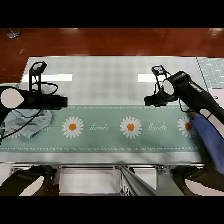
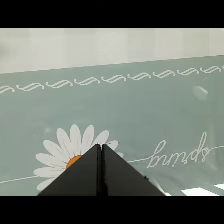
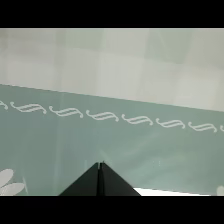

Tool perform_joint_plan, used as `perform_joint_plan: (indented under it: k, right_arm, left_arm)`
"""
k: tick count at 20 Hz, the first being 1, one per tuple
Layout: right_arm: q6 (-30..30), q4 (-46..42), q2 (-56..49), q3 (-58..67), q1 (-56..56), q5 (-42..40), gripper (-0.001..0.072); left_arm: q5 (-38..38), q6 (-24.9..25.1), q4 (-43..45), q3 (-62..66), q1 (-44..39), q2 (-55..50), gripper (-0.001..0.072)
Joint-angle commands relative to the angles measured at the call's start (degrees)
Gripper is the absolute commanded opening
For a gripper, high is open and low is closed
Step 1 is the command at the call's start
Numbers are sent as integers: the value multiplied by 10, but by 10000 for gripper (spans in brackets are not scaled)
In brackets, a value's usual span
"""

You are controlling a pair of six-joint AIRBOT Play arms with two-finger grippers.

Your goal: Fold the shirts.

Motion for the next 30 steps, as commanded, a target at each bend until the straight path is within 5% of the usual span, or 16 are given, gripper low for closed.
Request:
perform_joint_plan:
  k: [1,10,14,15,16,17,21,25,30]
  right_arm:
    - [0,0,0,0,0,0,19]
    - [0,0,0,0,0,0,19]
    - [1,2,0,0,0,-51,19]
    - [1,0,0,0,0,-63,23]
    - [8,-12,-1,0,0,-77,158]
    - [23,-31,-2,0,0,-87,596]
    - [22,-53,-4,0,0,-14,622]
    - [26,-9,-4,0,16,-28,621]
    - [61,-3,-4,0,52,-58,621]
  left_arm:
    - [0,0,0,0,0,0,32]
    - [2,0,0,0,0,0,32]
    - [104,0,0,-1,1,-4,34]
    - [128,1,1,0,2,-4,113]
    - [159,5,22,0,5,-4,472]
    - [191,5,62,1,14,-4,703]
    - [169,-34,256,28,177,-4,699]
    - [97,-43,202,-4,414,-45,699]
    - [90,-49,142,-75,444,-115,699]
